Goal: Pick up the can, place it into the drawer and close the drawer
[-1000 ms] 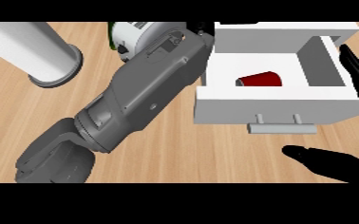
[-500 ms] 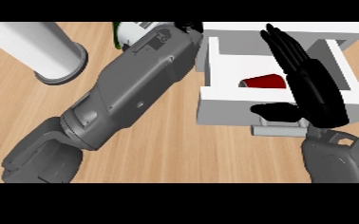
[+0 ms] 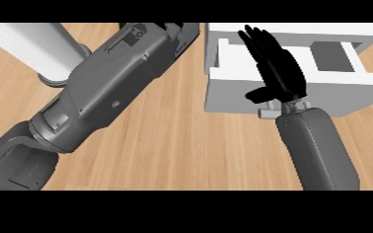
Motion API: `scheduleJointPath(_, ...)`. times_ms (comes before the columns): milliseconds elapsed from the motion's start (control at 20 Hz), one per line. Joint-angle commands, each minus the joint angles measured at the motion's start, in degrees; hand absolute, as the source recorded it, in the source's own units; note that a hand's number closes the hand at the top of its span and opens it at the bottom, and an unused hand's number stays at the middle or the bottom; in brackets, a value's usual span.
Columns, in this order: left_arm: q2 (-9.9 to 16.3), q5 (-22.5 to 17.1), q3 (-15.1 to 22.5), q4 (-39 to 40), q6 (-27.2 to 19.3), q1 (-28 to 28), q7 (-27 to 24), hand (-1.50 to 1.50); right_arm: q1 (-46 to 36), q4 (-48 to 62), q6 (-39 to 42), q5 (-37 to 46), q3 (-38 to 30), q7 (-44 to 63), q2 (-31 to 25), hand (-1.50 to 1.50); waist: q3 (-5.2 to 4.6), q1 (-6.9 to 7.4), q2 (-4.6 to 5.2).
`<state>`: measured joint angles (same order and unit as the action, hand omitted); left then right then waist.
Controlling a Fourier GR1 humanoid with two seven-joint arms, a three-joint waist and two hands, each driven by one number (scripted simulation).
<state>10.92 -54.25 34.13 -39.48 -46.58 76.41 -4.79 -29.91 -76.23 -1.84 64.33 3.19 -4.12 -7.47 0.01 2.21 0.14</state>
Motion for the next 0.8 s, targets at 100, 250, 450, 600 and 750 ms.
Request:
scheduleJointPath(100, 5.12, 1.73, 0.64, -8.95, -0.39, -6.24, 2.82, -1.5, -6.14, 17.01, -8.84, 5.27, -1.06, 0.79, 1.88, -1.5, 0.0, 0.94, -0.19)
scheduleJointPath(250, 5.1, 3.1, 0.21, -11.01, -2.74, -6.5, 3.55, -1.5, -6.99, 24.93, -15.3, 6.9, -1.67, -2.22, 1.48, -1.5, 0.04, 0.12, -0.01)
scheduleJointPath(450, 8.93, 3.76, 0.02, -14.81, -0.9, -9.29, 5.48, -1.5, -10.56, 32.86, -21.26, 6.9, -5.03, -4.29, -0.54, -1.5, 0.05, 0.42, 0.12)
scheduleJointPath(600, 9.62, 3.65, -1.35, -13.5, 1.9, -8.32, 5.35, -1.5, -13.21, 38.69, -27.86, 7.89, -6.58, -3.38, 0.95, -1.5, 0.1, 0.76, 0.9)
scheduleJointPath(750, 9.05, 5.36, -0.23, -16.45, -1.95, -9.1, 6.33, -1.5, -18.06, 44.29, -29.12, 8.33, -8.13, -4.45, -1.08, -1.5, 0.11, 1.39, 0.8)
